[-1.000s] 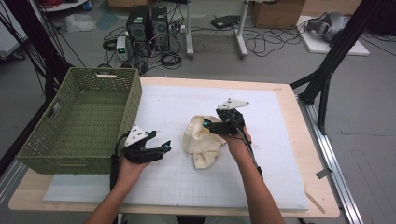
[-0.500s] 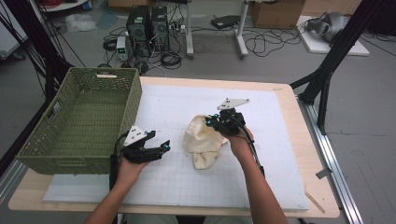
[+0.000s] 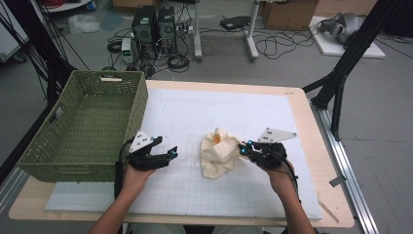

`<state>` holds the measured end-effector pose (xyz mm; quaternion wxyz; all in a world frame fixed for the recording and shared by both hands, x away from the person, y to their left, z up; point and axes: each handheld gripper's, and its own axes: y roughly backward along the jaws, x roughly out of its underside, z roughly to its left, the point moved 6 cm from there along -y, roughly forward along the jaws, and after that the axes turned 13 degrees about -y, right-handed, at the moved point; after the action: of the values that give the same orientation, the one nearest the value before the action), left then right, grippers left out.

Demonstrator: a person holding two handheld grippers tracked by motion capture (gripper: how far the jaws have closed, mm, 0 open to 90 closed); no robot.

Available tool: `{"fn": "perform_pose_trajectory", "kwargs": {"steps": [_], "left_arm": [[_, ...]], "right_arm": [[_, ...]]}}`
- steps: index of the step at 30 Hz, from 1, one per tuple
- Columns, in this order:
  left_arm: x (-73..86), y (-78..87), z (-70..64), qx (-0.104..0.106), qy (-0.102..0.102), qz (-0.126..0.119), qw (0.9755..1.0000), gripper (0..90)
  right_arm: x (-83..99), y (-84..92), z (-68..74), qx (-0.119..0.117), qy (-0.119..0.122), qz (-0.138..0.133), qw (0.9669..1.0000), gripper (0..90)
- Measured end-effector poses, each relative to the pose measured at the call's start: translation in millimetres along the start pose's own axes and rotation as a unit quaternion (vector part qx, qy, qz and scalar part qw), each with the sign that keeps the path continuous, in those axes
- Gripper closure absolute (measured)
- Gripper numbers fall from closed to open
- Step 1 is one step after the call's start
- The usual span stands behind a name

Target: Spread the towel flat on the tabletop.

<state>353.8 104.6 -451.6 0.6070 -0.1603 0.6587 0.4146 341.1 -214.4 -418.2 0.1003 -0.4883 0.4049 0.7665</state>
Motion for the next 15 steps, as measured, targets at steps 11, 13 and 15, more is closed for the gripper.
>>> {"fn": "perform_pose_trajectory", "kwargs": {"steps": [11, 13, 15], "left_arm": [[0.3, 0.1, 1.2, -0.003, 0.0, 0.0, 1.0, 28.0], [0.4, 0.1, 1.3, -0.004, 0.001, 0.001, 1.0, 28.0], [0.7, 0.0, 1.4, -0.004, 0.0, 0.002, 1.0, 28.1]], "right_arm": [[44.7, 33.8, -20.7, 0.03, -0.028, 0.021, 0.9989, 81.6], [47.8, 39.5, -21.3, 0.027, -0.025, 0.022, 0.9991, 77.9], [47.4, 47.3, -20.0, 0.013, -0.028, 0.012, 0.9995, 73.5]]}}
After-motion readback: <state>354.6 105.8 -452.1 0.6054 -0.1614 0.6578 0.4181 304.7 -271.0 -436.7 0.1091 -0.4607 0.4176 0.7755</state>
